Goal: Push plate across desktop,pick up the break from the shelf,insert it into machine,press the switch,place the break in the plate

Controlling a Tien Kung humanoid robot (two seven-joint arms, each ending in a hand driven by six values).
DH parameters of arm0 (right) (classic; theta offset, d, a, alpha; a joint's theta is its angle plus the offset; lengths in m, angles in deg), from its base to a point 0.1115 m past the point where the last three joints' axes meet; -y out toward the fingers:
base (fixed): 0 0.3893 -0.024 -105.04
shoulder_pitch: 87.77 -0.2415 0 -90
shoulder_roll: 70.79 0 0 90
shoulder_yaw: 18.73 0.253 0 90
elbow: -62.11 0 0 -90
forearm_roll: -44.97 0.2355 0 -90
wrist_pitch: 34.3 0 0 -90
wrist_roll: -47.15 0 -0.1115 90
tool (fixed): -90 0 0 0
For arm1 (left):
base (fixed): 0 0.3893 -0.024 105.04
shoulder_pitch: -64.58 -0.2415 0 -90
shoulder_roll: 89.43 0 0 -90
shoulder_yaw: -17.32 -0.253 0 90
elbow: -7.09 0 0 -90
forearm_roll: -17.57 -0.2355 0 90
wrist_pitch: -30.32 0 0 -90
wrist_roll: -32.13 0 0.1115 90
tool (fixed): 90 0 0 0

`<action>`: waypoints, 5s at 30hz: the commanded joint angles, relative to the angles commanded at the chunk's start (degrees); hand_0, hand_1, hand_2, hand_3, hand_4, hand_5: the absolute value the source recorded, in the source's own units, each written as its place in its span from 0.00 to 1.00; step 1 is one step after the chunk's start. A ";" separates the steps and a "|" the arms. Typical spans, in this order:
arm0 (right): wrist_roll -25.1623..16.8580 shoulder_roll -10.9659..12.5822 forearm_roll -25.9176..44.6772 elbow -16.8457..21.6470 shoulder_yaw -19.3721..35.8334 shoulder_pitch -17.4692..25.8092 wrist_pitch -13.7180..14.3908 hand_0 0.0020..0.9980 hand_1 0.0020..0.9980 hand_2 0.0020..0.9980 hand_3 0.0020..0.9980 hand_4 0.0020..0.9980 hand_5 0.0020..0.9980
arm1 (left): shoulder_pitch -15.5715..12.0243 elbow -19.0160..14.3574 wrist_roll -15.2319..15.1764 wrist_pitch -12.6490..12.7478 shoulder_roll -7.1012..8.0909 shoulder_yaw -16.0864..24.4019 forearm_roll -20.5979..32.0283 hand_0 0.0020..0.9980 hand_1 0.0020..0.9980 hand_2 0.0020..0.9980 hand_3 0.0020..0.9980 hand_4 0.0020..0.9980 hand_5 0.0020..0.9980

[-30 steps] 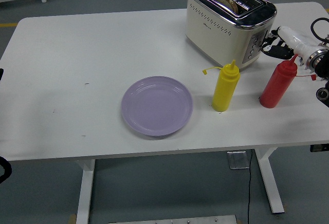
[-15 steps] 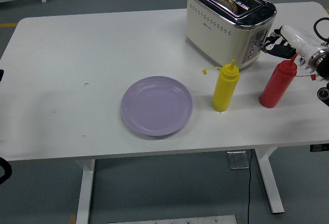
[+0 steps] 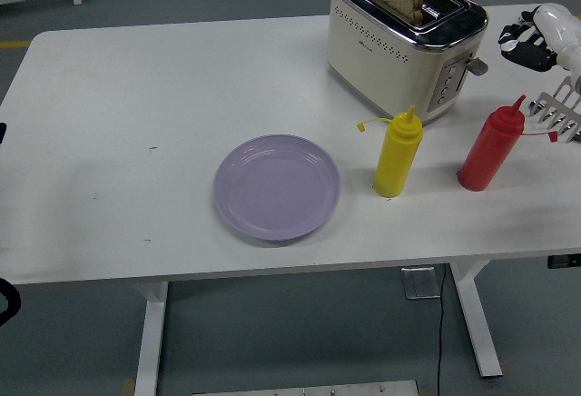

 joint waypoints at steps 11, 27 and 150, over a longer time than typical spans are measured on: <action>-3.11 0.29 4.22 0.90 3.43 0.39 1.49 0.88 0.84 0.96 1.00 0.81 0.41 | 0.15 0.02 0.00 0.03 -0.01 -0.08 0.04 0.84 0.88 0.94 0.80 0.63 1.00; -0.54 -2.72 5.90 1.13 2.61 -6.55 2.96 0.85 0.83 0.94 1.00 0.86 0.44 | 0.16 0.14 -0.02 0.04 0.00 -0.31 0.10 0.84 0.89 0.94 0.80 0.63 1.00; 10.32 -12.37 -5.72 7.28 -6.89 -26.48 6.52 0.21 0.33 0.42 0.51 0.25 0.10 | 0.18 0.39 -0.38 0.37 0.57 -0.64 0.35 0.84 0.88 0.94 0.79 0.63 1.00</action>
